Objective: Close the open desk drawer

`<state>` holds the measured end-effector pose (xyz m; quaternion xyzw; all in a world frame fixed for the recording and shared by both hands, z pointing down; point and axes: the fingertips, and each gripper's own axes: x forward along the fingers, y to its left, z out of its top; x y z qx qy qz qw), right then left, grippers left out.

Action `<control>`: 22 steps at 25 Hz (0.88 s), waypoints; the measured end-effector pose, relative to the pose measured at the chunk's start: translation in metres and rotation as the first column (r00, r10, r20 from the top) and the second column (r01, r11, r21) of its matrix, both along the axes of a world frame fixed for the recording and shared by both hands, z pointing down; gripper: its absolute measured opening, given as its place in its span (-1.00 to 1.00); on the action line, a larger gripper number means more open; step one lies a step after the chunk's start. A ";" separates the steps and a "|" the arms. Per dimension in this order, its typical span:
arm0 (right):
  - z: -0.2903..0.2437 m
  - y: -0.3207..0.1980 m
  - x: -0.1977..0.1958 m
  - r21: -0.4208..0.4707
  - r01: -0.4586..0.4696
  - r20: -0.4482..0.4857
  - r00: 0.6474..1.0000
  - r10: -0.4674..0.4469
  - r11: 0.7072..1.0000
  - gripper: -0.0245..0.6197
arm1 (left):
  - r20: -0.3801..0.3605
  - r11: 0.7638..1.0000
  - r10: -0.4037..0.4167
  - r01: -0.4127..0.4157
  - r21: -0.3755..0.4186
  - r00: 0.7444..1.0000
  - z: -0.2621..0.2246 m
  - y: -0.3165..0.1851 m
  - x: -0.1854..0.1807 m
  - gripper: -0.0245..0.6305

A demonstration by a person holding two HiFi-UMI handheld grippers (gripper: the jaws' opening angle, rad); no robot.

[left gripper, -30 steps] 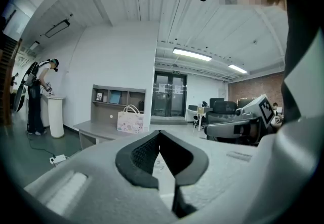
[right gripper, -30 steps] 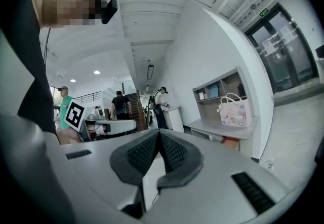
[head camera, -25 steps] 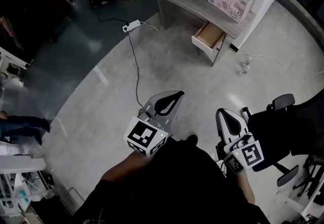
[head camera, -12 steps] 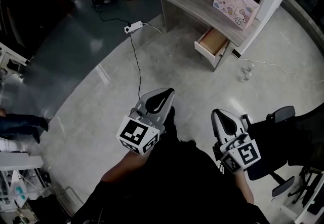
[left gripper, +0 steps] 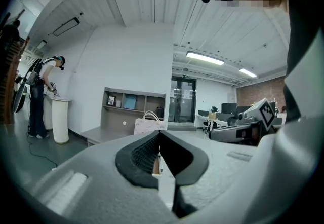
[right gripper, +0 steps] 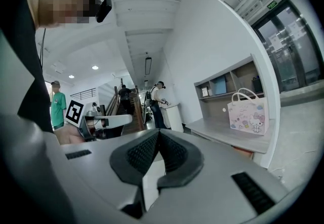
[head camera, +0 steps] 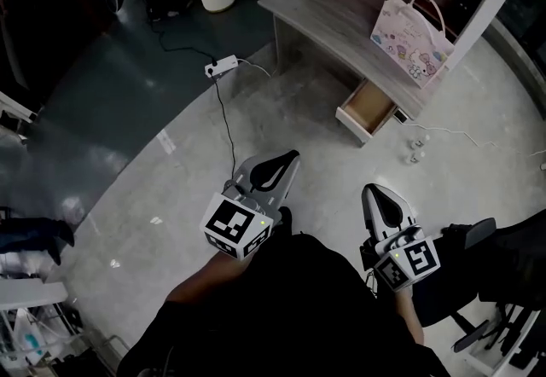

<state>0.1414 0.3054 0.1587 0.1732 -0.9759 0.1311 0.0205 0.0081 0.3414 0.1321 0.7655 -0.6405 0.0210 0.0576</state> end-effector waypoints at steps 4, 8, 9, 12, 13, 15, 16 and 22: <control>-0.003 -0.025 -0.055 -0.001 -0.022 -0.005 1.000 0.022 1.000 -0.89 | 0.001 0.999 0.033 -0.033 -0.007 0.999 0.000 -0.028 -0.052 -0.90; 0.001 -0.044 -0.087 -0.029 -0.056 -0.020 0.998 0.055 0.998 -0.89 | -0.020 0.997 0.071 -0.072 -0.037 0.997 0.010 -0.054 -0.083 -0.90; 0.003 -0.049 -0.092 -0.037 -0.062 -0.026 0.998 0.061 0.997 -0.89 | -0.029 0.995 0.085 -0.086 -0.043 0.996 0.013 -0.061 -0.086 -0.90; 0.013 -0.069 -0.100 -0.065 -0.087 -0.045 0.995 0.084 0.994 -0.89 | -0.046 0.988 0.136 -0.139 -0.063 0.990 0.025 -0.088 -0.085 -0.90; 0.018 -0.077 -0.102 -0.072 -0.098 -0.053 0.994 0.094 0.993 -0.89 | -0.051 0.985 0.153 -0.156 -0.069 0.987 0.029 -0.099 -0.085 -0.90; 0.025 -0.094 -0.107 -0.093 -0.112 -0.051 0.993 0.108 0.989 -0.89 | -0.064 0.979 0.180 -0.185 -0.081 0.982 0.035 -0.120 -0.083 -0.90; 0.029 -0.103 -0.108 -0.101 -0.118 -0.057 0.992 0.112 0.988 -0.89 | -0.068 0.977 0.190 -0.196 -0.086 0.979 0.038 -0.131 -0.082 -0.90; 0.056 -0.177 -0.120 -0.140 -0.139 -0.079 0.988 0.129 0.980 -0.89 | -0.052 0.960 0.249 -0.253 -0.123 0.967 0.046 -0.209 -0.082 -0.90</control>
